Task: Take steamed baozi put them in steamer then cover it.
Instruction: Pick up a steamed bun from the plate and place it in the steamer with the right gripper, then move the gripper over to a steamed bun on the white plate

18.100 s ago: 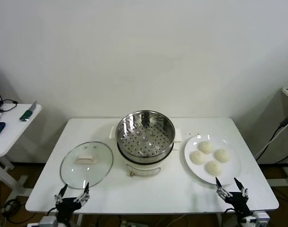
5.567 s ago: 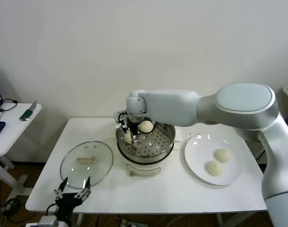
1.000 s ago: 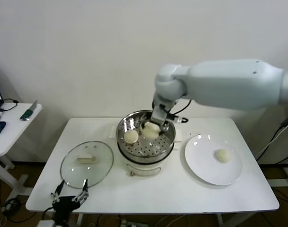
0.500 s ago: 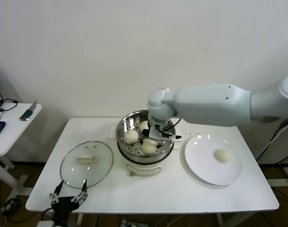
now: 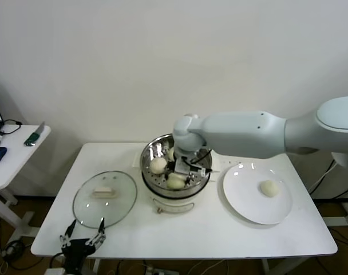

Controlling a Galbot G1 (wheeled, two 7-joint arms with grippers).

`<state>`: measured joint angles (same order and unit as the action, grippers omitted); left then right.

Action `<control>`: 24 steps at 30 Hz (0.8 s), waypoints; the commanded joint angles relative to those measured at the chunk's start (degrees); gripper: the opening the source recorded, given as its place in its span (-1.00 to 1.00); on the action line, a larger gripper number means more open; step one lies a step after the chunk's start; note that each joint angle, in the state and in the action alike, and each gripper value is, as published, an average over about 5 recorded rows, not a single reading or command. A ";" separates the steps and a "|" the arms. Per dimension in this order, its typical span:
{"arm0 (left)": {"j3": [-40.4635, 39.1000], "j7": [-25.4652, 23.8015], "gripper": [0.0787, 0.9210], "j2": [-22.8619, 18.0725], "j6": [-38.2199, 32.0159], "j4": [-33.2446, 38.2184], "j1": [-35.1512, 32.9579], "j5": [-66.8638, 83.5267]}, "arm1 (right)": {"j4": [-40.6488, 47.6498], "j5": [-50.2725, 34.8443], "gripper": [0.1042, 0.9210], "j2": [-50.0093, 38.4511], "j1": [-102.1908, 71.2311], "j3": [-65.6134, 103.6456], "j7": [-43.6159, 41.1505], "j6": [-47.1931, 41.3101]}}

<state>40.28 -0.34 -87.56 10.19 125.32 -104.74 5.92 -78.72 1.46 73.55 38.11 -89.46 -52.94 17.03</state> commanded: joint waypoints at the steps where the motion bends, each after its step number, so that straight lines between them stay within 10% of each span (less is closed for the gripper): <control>1: -0.06 0.05 0.77 -0.05 -0.05 0.03 -0.04 0.02 | 1.89 0.61 0.48 0.89 -1.29 0.17 -0.08 0.81; 13: -0.58 0.17 0.77 -0.32 -0.30 -0.08 -0.12 -0.05 | 1.27 -2.34 0.76 -1.98 1.39 1.37 0.29 1.72; 24: -1.11 0.12 0.77 -0.36 -0.12 -0.16 0.28 -0.33 | 9.08 -24.02 0.76 -11.82 16.52 -4.47 -11.05 0.96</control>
<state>39.27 -0.20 -87.99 10.00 125.20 -104.45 5.67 -75.51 -6.88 68.19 44.36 -90.05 -56.81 19.31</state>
